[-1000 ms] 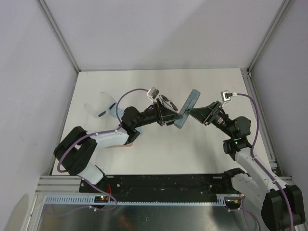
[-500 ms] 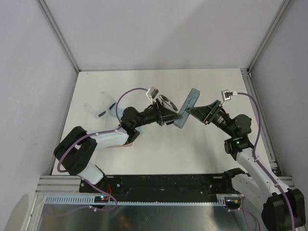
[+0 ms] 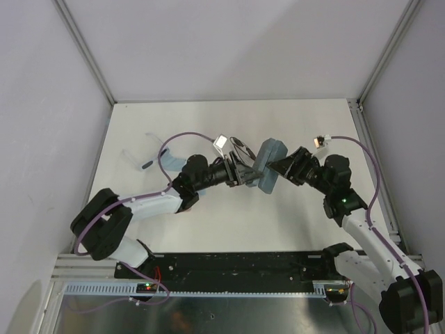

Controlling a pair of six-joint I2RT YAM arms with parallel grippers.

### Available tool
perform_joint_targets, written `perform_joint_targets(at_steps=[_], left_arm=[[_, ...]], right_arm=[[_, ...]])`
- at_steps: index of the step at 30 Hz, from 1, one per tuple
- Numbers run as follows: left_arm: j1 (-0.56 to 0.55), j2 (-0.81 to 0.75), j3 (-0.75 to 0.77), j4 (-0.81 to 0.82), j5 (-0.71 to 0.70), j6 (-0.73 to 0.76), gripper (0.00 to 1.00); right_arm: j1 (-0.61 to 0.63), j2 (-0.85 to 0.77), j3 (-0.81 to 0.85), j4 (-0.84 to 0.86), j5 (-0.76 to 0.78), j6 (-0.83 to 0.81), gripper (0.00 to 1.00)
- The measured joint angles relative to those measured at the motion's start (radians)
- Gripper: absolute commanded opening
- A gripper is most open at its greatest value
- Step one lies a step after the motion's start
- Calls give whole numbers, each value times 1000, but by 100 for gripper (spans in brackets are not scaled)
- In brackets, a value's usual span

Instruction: Organize the sunglasses

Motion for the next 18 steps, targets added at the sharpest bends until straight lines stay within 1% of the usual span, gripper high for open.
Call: perform_joint_targets(at_steps=[4,6,8,9,10,12,16,18], left_arm=[[-37,-49,11,-213,-134,161,28],[-60,-59,26,-308,-200,229,28],[-80,-61,40,-377,-253,281,28],[-87,-61,44,-397,-270,298,28],[-96,-61,47,-417,-292,315,28],[-109,-63,48,-440,-325,335,28],[-121,-66,48,-463,-354,355,28],[-119,-67,47,-487,-376,362,28]], right_arm=[[32,28,2,-117,82,-51,32],[50,42,6,-171,126,-74,34],[63,55,11,-213,156,-92,39],[68,61,13,-230,167,-100,48],[71,64,14,-242,174,-105,60],[76,67,14,-263,183,-113,75],[81,64,15,-294,196,-130,95],[79,47,16,-306,200,-143,98]])
